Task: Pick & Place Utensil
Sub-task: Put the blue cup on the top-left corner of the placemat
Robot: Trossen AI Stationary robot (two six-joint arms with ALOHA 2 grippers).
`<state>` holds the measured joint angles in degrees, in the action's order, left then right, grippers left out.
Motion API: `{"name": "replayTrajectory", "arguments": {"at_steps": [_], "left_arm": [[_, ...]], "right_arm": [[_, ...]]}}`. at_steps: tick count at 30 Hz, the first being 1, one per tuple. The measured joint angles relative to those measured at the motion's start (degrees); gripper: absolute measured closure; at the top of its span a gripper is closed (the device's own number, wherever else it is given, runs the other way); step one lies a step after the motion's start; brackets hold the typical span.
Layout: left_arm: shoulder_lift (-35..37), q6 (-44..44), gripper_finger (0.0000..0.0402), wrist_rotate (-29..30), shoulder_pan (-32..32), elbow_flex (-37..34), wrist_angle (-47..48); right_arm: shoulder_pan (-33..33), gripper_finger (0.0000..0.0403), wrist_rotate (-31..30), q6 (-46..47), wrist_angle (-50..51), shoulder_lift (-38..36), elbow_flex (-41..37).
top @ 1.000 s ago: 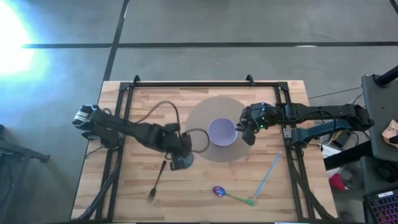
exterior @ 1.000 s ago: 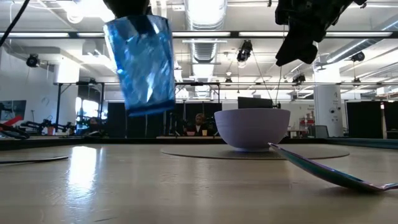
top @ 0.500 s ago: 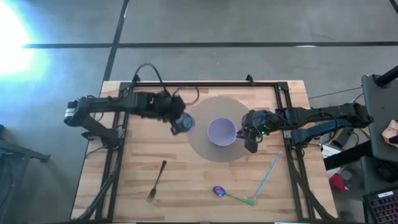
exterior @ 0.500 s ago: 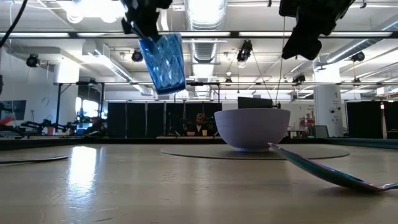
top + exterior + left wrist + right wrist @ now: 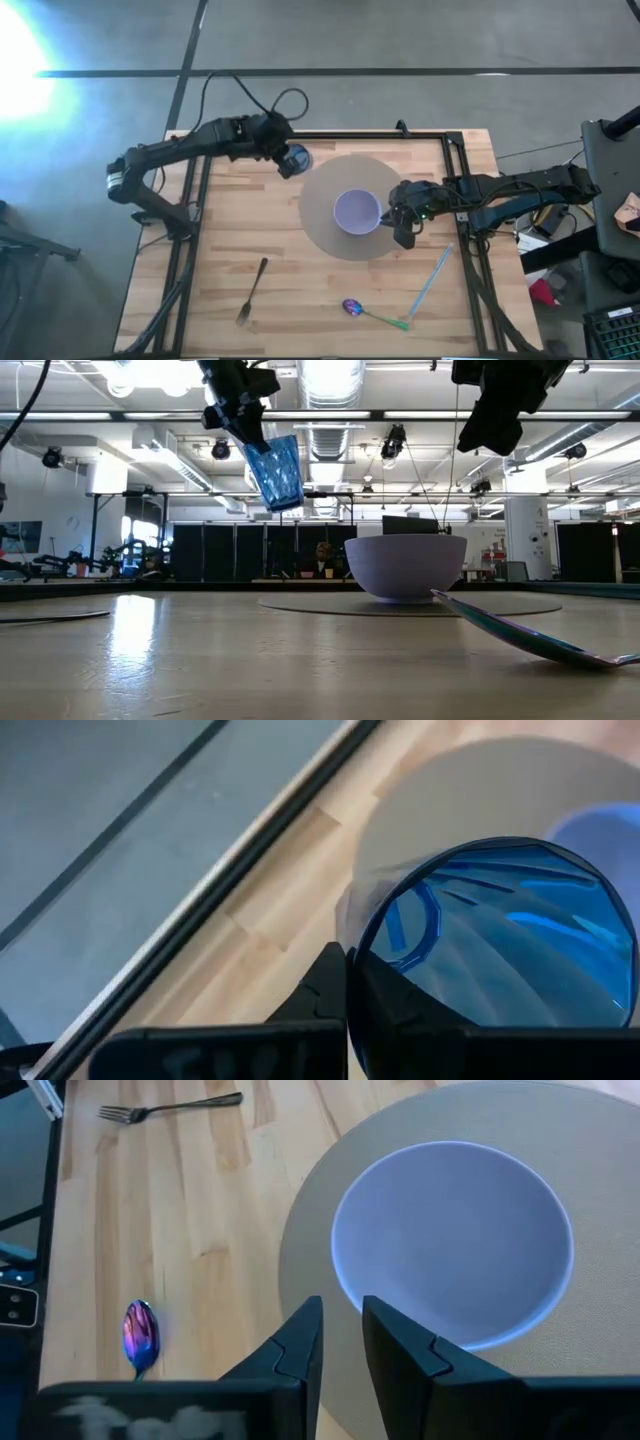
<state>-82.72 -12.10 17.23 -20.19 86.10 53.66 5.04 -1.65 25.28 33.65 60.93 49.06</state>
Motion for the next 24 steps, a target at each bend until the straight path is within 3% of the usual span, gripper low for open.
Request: {"name": "replayTrajectory", "arguments": {"at_steps": [7,24], "left_arm": [[-0.83,-0.43,0.0399,-0.49,-4.73,4.2,-0.7],[-8.23,-7.96,0.0397,-10.22,-14.57,10.46,0.14]], "right_arm": [[0.0,0.0323,-0.01,-0.21,0.01,0.0,0.0],[-0.02,0.0333,-0.01,-0.39,0.02,0.0,0.0]]}}
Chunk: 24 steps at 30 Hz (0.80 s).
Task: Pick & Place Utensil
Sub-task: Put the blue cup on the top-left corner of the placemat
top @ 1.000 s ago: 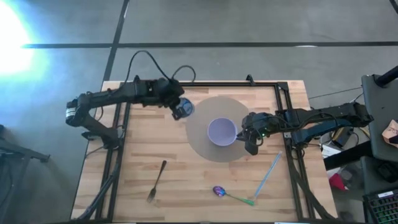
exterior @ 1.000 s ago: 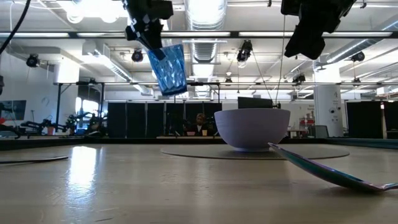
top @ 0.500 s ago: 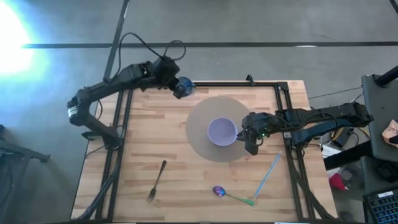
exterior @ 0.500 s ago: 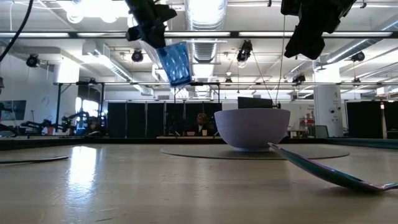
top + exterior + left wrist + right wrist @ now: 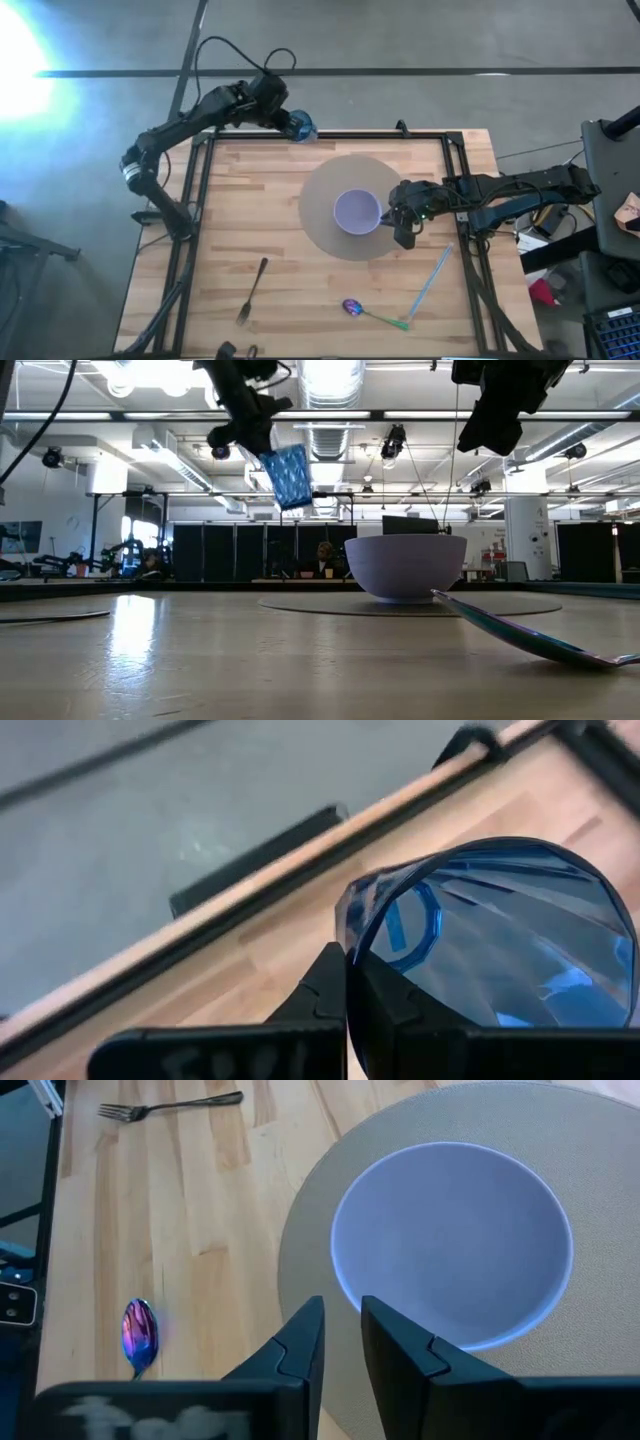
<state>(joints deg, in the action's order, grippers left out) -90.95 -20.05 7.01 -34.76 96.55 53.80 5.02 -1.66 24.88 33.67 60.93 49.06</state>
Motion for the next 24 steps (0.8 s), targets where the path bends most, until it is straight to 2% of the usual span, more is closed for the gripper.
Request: {"name": "replayTrajectory", "arguments": {"at_steps": [6,15,24], "left_arm": [[-3.74,-1.09,0.0396,-0.84,-0.34,0.15,4.92],[-7.94,-0.58,0.0397,-5.96,-0.53,0.13,5.84],[-10.96,2.45,0.0397,-6.04,-0.9,-0.07,7.03]], "right_arm": [[0.0,0.0325,-0.01,0.02,0.0,0.0,0.0],[0.0,0.0339,-0.01,0.17,0.0,0.0,-0.01],[0.0,0.0338,-0.01,0.28,-0.02,0.0,-0.25]]}}
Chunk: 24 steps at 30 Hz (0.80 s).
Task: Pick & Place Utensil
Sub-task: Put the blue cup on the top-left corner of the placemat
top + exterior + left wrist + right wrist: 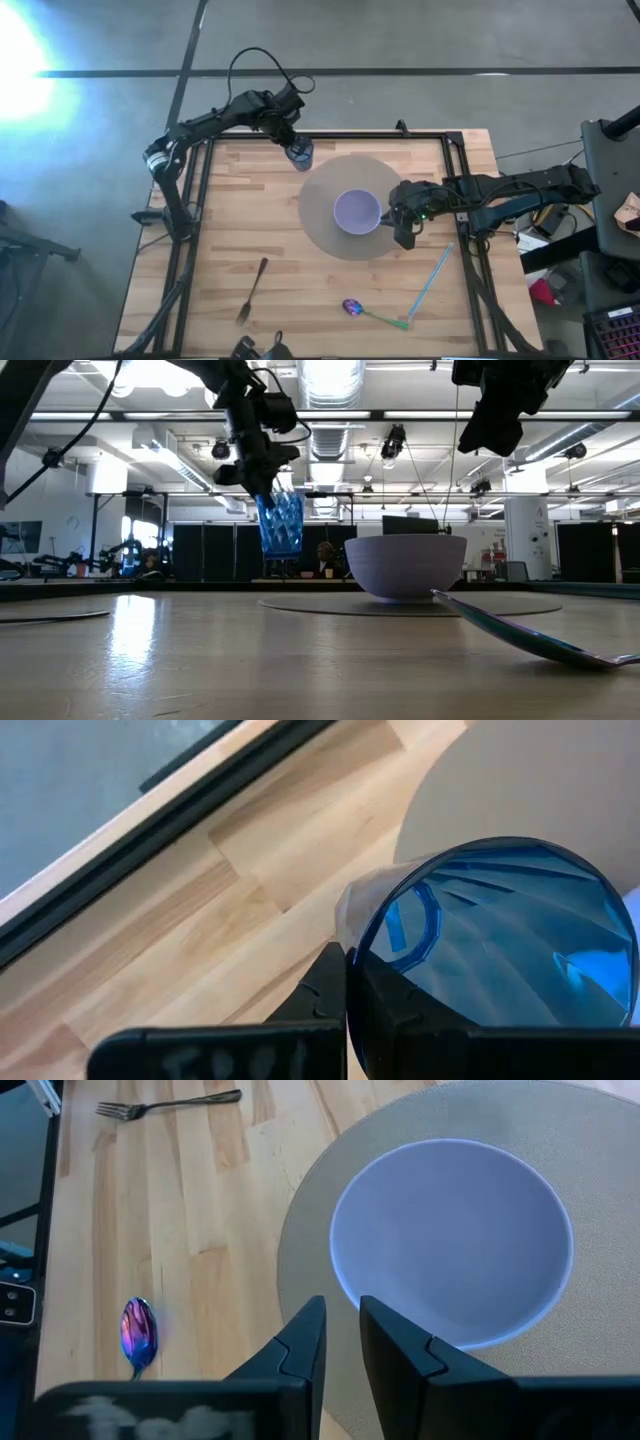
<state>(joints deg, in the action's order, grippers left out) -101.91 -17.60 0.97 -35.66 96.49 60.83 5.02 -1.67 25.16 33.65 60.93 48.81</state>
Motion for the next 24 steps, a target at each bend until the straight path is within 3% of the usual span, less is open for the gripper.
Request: {"name": "replayTrajectory", "arguments": {"at_steps": [24], "left_arm": [[-5.82,3.06,0.0398,-1.7,-3.41,-0.2,-0.92]], "right_arm": [[0.0,0.0341,0.02,0.36,0.0,0.0,-0.32]]}}
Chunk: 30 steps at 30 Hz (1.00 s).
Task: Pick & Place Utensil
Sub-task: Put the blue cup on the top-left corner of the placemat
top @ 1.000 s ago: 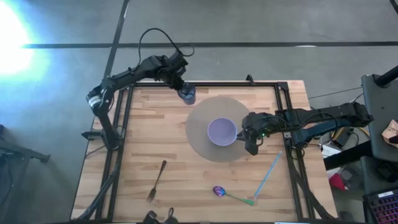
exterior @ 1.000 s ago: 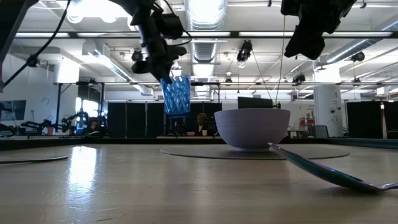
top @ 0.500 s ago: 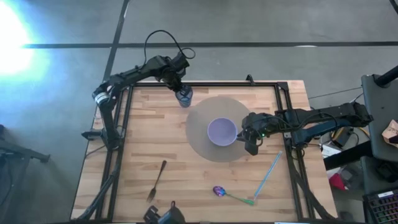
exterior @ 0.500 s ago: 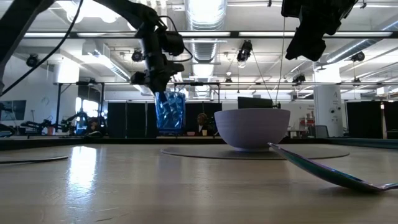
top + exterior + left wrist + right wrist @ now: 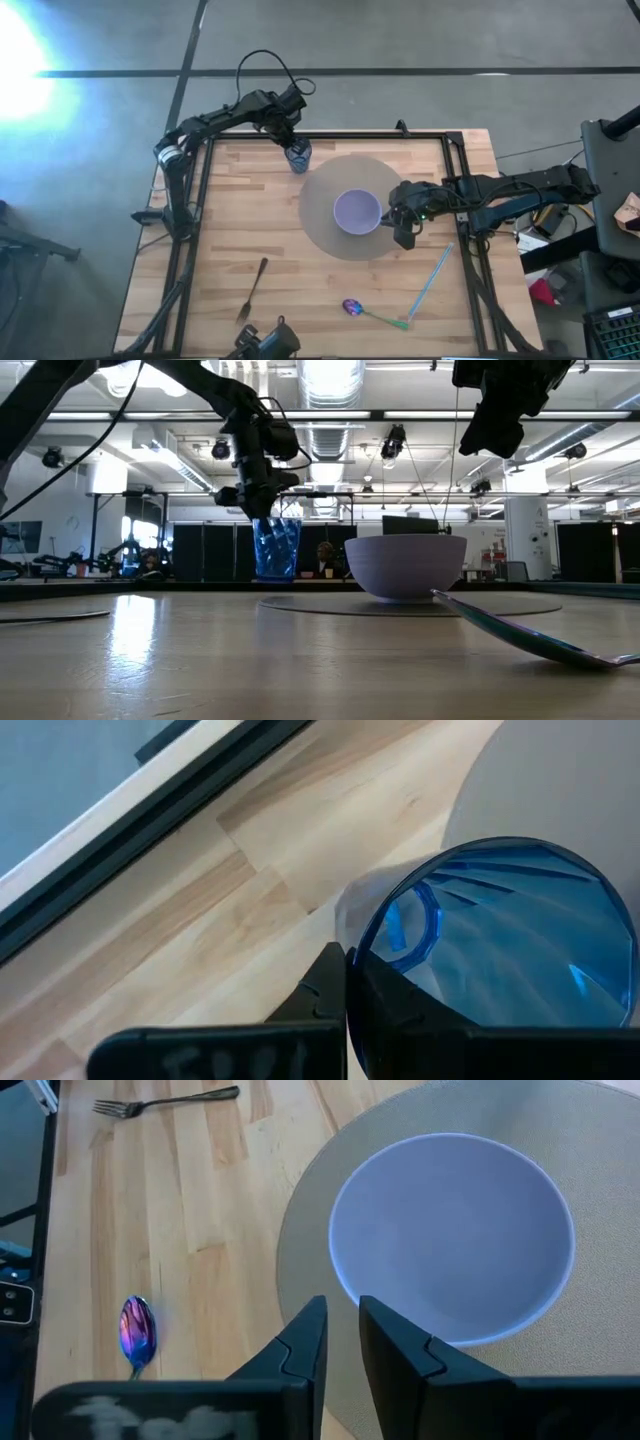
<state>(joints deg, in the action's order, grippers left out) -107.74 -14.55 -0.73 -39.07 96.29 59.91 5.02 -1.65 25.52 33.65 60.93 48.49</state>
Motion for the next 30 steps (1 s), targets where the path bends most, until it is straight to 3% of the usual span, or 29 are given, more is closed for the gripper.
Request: {"name": "replayTrajectory", "arguments": {"at_steps": [11,30], "left_arm": [[-1.98,0.86,0.0397,0.11,-0.72,0.0,-0.27],[-2.35,1.37,0.0398,-2.8,-2.1,-0.07,-1.02]], "right_arm": [[0.0,0.0328,0.0,0.0,-0.02,0.0,0.0],[0.0,0.0338,0.02,0.0,0.0,0.02,0.0]]}}
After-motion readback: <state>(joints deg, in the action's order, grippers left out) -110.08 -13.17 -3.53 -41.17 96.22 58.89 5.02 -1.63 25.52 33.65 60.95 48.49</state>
